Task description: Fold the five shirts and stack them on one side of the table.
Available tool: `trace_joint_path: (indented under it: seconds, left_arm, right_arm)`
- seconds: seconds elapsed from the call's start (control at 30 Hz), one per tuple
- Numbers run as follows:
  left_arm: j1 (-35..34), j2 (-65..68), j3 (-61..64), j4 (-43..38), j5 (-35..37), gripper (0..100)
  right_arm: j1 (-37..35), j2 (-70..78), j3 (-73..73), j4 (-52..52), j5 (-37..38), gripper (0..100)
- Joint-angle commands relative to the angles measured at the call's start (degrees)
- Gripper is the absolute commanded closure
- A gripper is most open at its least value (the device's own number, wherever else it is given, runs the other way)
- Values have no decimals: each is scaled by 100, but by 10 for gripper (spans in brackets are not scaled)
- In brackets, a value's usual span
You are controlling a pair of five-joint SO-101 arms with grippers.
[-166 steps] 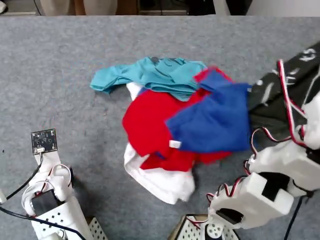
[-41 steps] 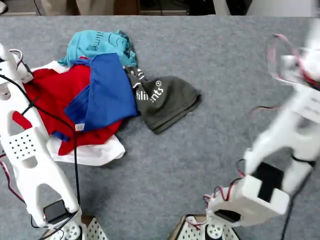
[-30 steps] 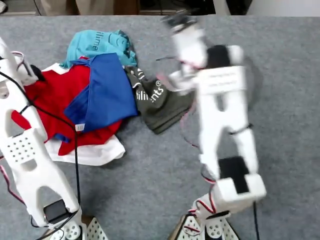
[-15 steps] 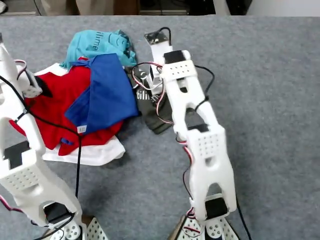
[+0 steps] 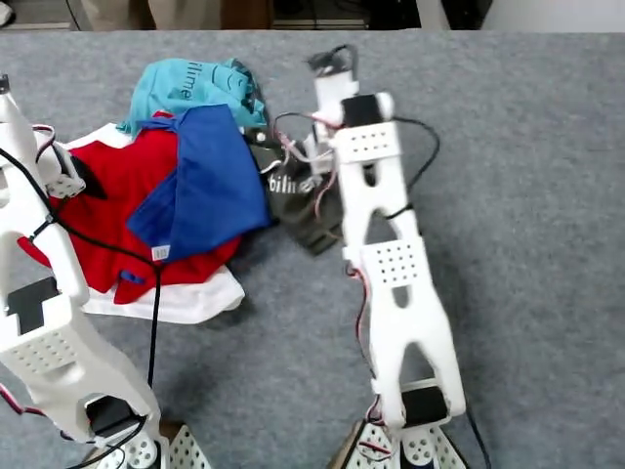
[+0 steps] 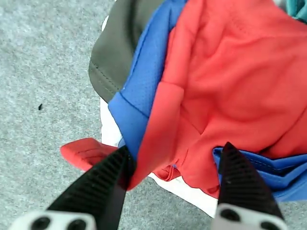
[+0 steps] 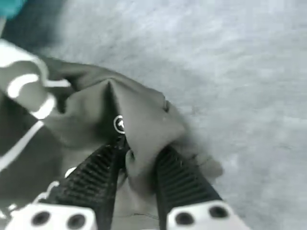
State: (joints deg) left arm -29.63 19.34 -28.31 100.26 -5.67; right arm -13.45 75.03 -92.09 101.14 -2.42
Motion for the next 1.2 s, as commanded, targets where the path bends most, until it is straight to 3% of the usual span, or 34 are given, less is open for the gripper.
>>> trace_joint_path:
  seconds: [0.0, 0.2, 0.43, 0.57, 0.73, 0.87, 1.03, 1.17]
  left_arm:
    - [-167, -338, -378, 53, 202, 729]
    - [-360, -813, -598, 53, 738, 729]
    - [105, -1666, -554, 53, 1345, 729]
    - [1073, -2009, -457, 53, 1530, 725]
    - [3024, -2237, 352, 35, 1582, 724]
    - [3956, -1886, 1029, -527, 1723, 723]
    - [4053, -1086, 1574, -1758, 2101, 723]
    - [3710, -312, 1635, -2110, 2110, 729]
  right_arm:
    - [374, -866, -259, 132, -62, 995]
    - [558, -2589, -215, 132, -35, 995]
    - [936, -4163, -215, 123, -26, 995]
    - [1086, -4479, -207, 123, 97, 995]
    - [1086, -4171, -207, 123, 149, 995]
    - [1095, -3952, -215, 123, 149, 995]
    - [1235, -3890, -207, 123, 185, 995]
    - [1455, -3916, -207, 123, 220, 995]
